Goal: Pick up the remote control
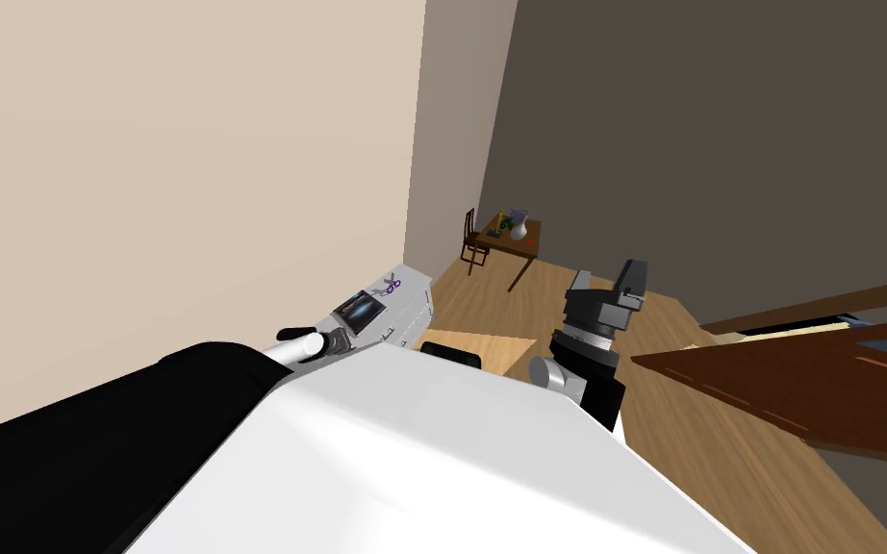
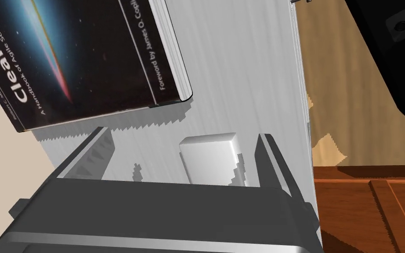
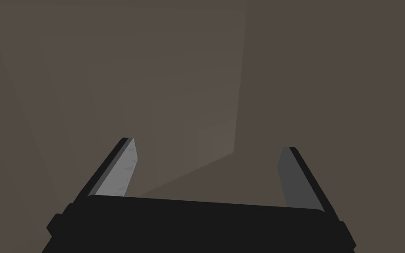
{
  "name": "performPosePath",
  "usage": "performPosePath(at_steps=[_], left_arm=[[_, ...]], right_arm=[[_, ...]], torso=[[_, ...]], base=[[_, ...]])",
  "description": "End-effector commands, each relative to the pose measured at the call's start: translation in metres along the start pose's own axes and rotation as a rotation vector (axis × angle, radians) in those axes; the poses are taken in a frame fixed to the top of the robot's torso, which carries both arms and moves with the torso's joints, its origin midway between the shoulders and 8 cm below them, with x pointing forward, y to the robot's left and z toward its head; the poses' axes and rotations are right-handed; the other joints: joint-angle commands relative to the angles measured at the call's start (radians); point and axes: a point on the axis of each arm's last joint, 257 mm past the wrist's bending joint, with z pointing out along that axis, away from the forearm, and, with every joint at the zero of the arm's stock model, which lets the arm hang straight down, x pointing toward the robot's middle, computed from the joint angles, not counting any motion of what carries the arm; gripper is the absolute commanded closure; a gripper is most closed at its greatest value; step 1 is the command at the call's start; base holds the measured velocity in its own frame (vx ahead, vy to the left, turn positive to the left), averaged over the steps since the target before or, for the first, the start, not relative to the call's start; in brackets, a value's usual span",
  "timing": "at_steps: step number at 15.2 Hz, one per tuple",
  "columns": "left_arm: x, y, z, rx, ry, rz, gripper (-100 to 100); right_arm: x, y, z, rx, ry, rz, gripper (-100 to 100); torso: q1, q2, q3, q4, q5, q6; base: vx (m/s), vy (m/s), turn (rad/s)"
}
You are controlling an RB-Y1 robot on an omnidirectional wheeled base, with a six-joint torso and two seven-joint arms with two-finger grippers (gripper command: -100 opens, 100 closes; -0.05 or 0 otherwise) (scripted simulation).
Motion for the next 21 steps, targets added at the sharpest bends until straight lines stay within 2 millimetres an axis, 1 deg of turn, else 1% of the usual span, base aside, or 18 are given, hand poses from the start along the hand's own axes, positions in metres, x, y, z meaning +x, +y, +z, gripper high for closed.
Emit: performPosePath(at_steps=[1,2,3,4,5,6,7,8,10,11,14,15,16,17,19,20,21], left_arm=[[-0.022,0.017,-0.002,-0.060,-0.033,-0.036,-100],[-0.022,0.019,-0.002,-0.068,-0.035,-0.036,-100],[-0.037,0.028,-0.004,-0.101,-0.057,-0.065,-100],[-0.038,0.032,-0.005,-0.116,-0.061,-0.066,-100],[-0.052,0.042,-0.007,-0.148,-0.081,-0.093,-100],[-0.053,0.045,-0.008,-0.160,-0.084,-0.093,-100],[-0.065,0.057,-0.011,-0.199,-0.104,-0.119,-100],[-0.065,0.057,-0.012,-0.201,-0.105,-0.119,-100],[-0.086,0.077,-0.019,-0.265,-0.137,-0.165,-100],[-0.086,0.078,-0.019,-0.268,-0.138,-0.165,-100],[-0.104,0.099,-0.028,-0.331,-0.167,-0.212,-100],[-0.107,0.102,-0.030,-0.341,-0.172,-0.220,-100],[-0.103,0.098,-0.027,-0.323,-0.164,-0.207,-100],[-0.103,0.102,-0.018,-0.325,-0.165,-0.211,-100],[-0.102,0.105,-0.010,-0.322,-0.164,-0.210,-100],[-0.102,0.106,-0.007,-0.321,-0.163,-0.210,-100],[-0.102,0.105,-0.012,-0.324,-0.164,-0.210,-100]], right_arm=[[0.000,0.000,0.000,0.000,0.000,0.000,0],[0.000,0.000,0.000,0.000,0.000,0.000,0],[0.000,0.000,0.000,0.000,0.000,0.000,0],[0.000,0.000,0.000,0.000,0.000,0.000,0],[0.000,0.000,0.000,0.000,0.000,0.000,0],[0.000,0.000,0.000,0.000,0.000,0.000,0],[0.000,0.000,0.000,0.000,0.000,0.000,0],[0.000,0.000,0.000,0.000,0.000,0.000,0],[0.000,0.000,0.000,0.000,0.000,0.000,0],[0.000,0.000,0.000,0.000,0.000,0.000,0],[0.000,0.000,0.000,0.000,0.000,0.000,0],[0.000,0.000,0.000,0.000,0.000,0.000,0],[0.000,0.000,0.000,0.000,0.000,0.000,0],[0.000,0.000,0.000,0.000,0.000,0.000,0],[0.000,0.000,0.000,0.000,0.000,0.000,0],[0.000,0.000,0.000,0.000,0.000,0.000,0],[0.000,0.000,0.000,0.000,0.000,0.000,0]], torso=[[0.000,0.000,0.000,0.000,0.000,0.000],[0.000,0.000,0.000,0.000,0.000,0.000],[0.000,0.000,0.000,0.000,0.000,0.000],[0.000,0.000,0.000,0.000,0.000,0.000],[0.000,0.000,0.000,0.000,0.000,0.000],[0.000,0.000,0.000,0.000,0.000,0.000],[0.000,0.000,0.000,0.000,0.000,0.000],[0.000,0.000,0.000,0.000,0.000,0.000],[0.000,0.000,0.000,0.000,0.000,0.000],[0.000,0.000,0.000,0.000,0.000,0.000],[0.000,0.000,0.000,0.000,0.000,0.000],[0.001,-0.001,0.000,0.000,0.000,0.000],[0.000,-0.001,0.000,0.000,0.000,0.000],[-0.001,0.000,0.000,0.000,0.000,0.000],[-0.002,0.002,0.001,0.000,0.000,0.000],[-0.003,0.003,0.002,0.001,0.000,0.000],[-0.003,0.004,0.002,0.001,-0.001,0.000]], base=[[0.032,0.039,-0.056],[0.033,0.039,-0.059],[0.041,0.043,-0.069],[0.040,0.046,-0.057],[0.045,0.044,-0.067],[0.044,0.045,-0.047],[0.043,0.043,-0.049],[0.036,0.038,-0.035],[0.041,0.046,-0.042],[0.041,0.052,-0.038],[0.047,0.055,-0.033],[0.044,0.053,-0.023],[0.023,0.031,-0.009],[0.002,0.014,-0.001],[-0.017,0.006,0.001],[-0.024,-0.001,0.001],[-0.013,-0.001,-0.001]])
